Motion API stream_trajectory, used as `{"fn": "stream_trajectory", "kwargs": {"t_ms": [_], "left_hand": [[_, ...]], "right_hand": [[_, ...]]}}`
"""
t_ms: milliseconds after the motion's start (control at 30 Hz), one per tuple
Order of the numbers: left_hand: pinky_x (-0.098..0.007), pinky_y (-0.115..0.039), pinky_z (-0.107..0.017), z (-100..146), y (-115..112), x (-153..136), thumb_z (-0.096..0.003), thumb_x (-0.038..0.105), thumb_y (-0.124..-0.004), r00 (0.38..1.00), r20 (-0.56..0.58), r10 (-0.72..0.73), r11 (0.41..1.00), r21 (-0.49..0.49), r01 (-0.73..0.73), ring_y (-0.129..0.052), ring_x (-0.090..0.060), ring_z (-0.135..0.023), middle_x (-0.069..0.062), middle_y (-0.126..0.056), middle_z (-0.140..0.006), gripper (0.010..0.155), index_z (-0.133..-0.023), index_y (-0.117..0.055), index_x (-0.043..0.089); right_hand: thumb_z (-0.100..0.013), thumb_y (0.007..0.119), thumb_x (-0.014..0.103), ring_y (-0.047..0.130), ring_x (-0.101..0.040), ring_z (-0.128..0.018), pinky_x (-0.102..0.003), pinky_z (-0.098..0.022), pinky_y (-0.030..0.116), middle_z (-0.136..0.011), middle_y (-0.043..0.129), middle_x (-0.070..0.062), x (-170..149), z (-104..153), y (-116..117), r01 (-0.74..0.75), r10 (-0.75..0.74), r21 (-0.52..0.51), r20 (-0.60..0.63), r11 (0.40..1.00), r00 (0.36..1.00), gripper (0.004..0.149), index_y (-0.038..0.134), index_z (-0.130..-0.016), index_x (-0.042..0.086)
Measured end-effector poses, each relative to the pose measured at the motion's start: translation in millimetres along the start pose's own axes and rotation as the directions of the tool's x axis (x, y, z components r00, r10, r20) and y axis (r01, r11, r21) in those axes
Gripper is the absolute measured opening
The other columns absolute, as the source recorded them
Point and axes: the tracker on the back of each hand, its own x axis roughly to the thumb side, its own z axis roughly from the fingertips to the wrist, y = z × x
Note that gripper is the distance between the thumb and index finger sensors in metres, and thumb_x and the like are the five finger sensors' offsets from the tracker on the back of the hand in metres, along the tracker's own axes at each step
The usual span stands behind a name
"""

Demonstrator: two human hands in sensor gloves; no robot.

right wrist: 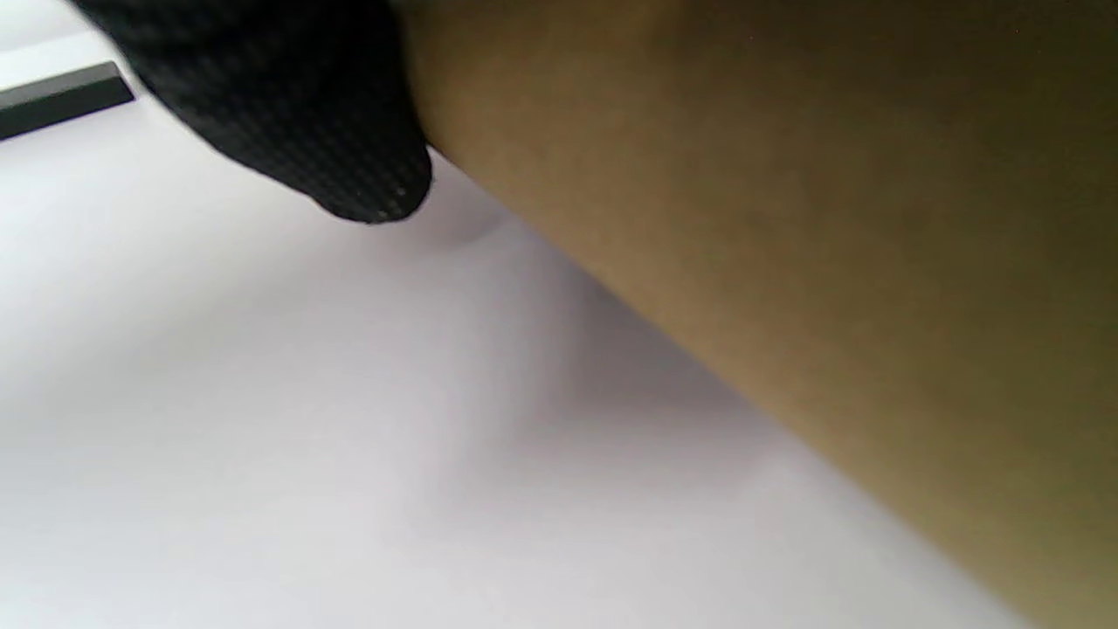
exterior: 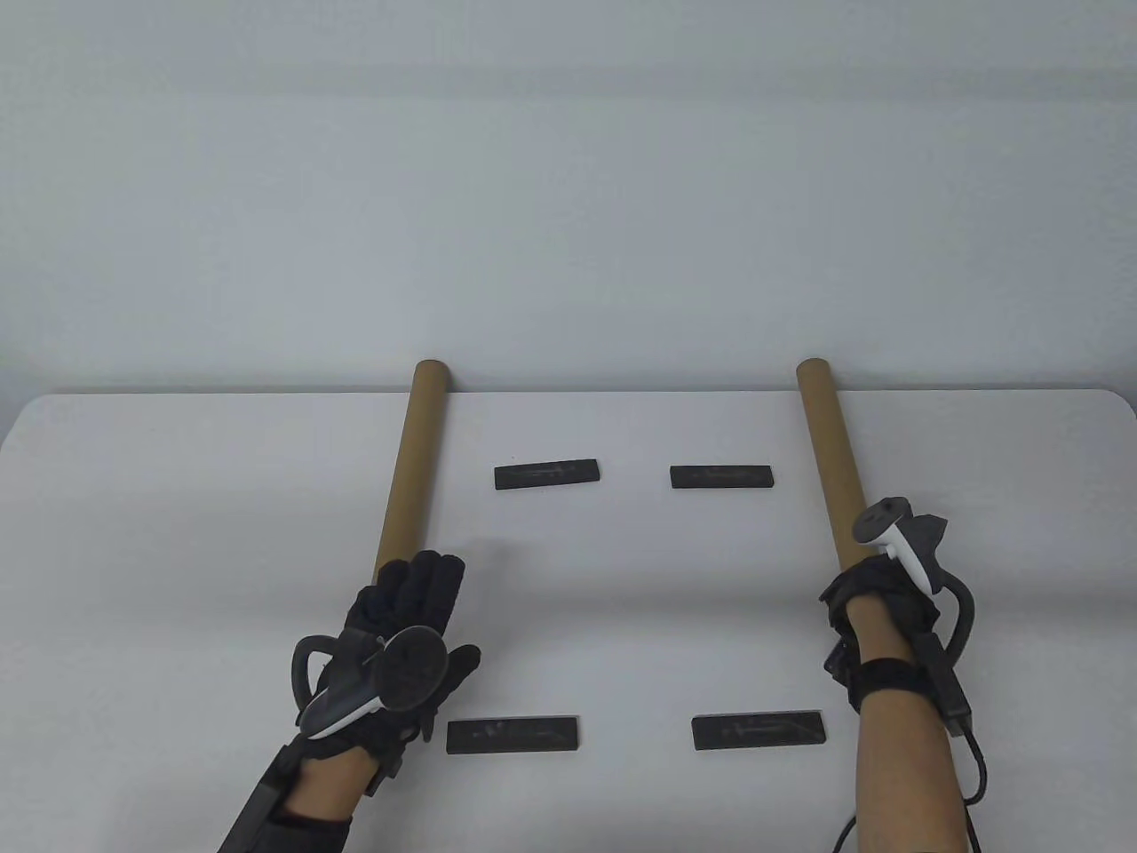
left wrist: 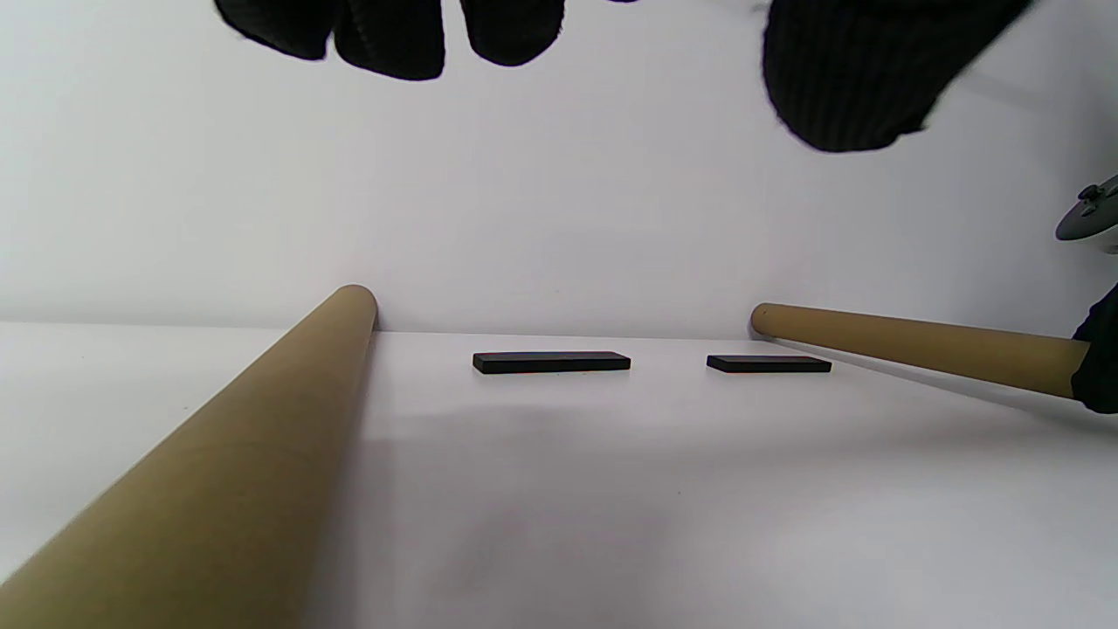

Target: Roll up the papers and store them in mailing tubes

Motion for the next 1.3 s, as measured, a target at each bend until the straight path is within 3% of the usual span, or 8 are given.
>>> {"fn": "stream_trajectory", "kwargs": {"t_ms": [700, 933, 1167, 1300], "left_hand": [[-0.057, -0.057, -0.075, -1, -3, -1, -0.0396, 0.065, -0.073, 1.000, -0.005, 0.002, 1.000, -0.017, -0.002, -0.054, -0.046, -0.110, -0.010, -0.043, -0.118, 0.094, -0.111, -0.026, 0.027], [-0.057, -0.057, -0.075, -1, -4, -1, -0.0397, 0.065, -0.073, 1.000, -0.007, 0.001, 1.000, -0.026, -0.001, -0.054, -0.046, -0.110, -0.010, -0.043, -0.118, 0.094, -0.112, -0.026, 0.027], [-0.057, -0.057, -0.075, -1, -5, 0, -0.0396, 0.065, -0.073, 1.000, -0.004, -0.003, 1.000, -0.028, 0.003, -0.053, -0.046, -0.110, -0.010, -0.043, -0.118, 0.094, -0.112, -0.026, 0.027], [-0.058, -0.057, -0.075, -1, -5, 0, -0.0396, 0.065, -0.073, 1.000, -0.002, 0.001, 0.999, -0.035, -0.001, -0.053, -0.046, -0.110, -0.011, -0.042, -0.118, 0.094, -0.112, -0.026, 0.027]], "right_hand": [[-0.054, 0.080, 0.049, 0.083, -0.048, -0.073, -0.056, -0.052, 0.086, -0.096, 0.062, -0.027, 6, -11, 14, -0.079, 0.080, -0.067, 0.008, 0.995, 0.997, 0.086, 0.041, -0.108, -0.006], [-0.052, 0.080, 0.054, 0.075, -0.057, -0.082, -0.067, -0.054, 0.078, -0.102, 0.055, -0.031, 4, -9, 10, -0.067, 0.069, -0.052, 0.030, 0.996, 0.997, 0.096, 0.035, -0.110, -0.008], [-0.051, 0.079, 0.057, 0.056, -0.067, -0.092, -0.079, -0.056, 0.062, -0.108, 0.043, -0.035, 12, 13, -13, -0.072, 0.094, -0.157, 0.137, 0.985, 0.986, 0.101, 0.030, -0.111, -0.008], [-0.051, 0.080, 0.056, 0.051, -0.070, -0.095, -0.082, -0.056, 0.058, -0.110, 0.040, -0.035, 16, 46, -36, -0.048, 0.110, -0.238, 0.252, 0.970, 0.961, 0.101, 0.030, -0.111, -0.008]]}}
